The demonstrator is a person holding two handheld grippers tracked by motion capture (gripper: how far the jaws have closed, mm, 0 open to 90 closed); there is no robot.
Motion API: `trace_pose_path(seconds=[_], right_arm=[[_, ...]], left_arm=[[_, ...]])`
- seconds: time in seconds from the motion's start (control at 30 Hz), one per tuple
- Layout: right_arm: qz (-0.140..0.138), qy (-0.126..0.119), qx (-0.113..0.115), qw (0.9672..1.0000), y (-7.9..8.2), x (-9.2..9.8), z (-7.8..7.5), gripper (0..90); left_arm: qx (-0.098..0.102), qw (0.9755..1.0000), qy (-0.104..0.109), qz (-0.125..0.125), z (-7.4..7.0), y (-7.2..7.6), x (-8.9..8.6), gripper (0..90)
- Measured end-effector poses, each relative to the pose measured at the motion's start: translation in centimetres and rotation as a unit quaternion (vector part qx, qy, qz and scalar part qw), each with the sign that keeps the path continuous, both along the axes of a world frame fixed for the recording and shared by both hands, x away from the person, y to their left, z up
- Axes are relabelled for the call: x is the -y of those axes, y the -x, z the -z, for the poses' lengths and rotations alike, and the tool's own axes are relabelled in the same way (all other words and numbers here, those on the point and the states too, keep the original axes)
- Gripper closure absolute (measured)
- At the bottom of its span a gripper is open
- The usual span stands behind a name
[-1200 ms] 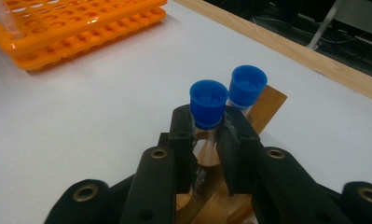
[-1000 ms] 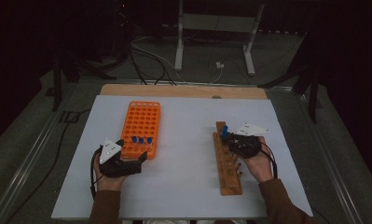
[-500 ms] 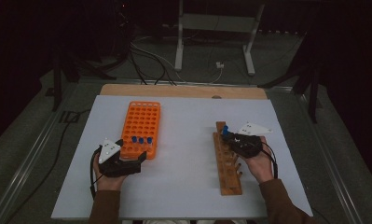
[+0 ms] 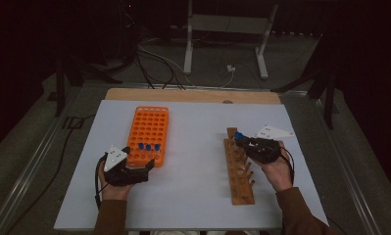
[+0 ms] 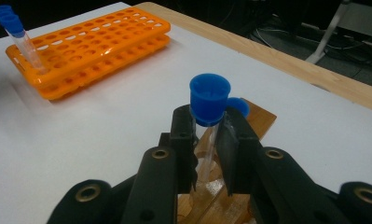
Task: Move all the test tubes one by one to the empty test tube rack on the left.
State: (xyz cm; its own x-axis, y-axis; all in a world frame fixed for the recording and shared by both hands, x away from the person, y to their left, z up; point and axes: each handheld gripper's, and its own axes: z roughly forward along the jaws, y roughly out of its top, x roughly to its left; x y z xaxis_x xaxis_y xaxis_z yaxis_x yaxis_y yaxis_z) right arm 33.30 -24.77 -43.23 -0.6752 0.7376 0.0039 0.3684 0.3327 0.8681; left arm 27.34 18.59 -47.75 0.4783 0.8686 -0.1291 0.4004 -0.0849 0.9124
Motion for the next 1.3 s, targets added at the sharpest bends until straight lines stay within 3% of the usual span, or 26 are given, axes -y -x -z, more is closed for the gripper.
trace_pose_path(seconds=[0.4,0.93,1.3], right_arm=[[0.001,-0.012,0.002,0.9999,0.2,0.4,-0.8,77.3],[-0.004,-0.023,0.020,0.9995,0.5,0.6,-3.1,77.3],[-0.010,-0.041,0.022,0.9989,0.8,0.4,-3.5,77.3]], left_arm=[[-0.001,1.0000,0.000,0.000,0.1,0.0,0.0,0.7],[0.000,1.0000,0.000,0.000,0.1,0.0,0.0,0.7],[0.009,1.0000,0.001,0.000,-0.2,0.0,0.5,0.7]])
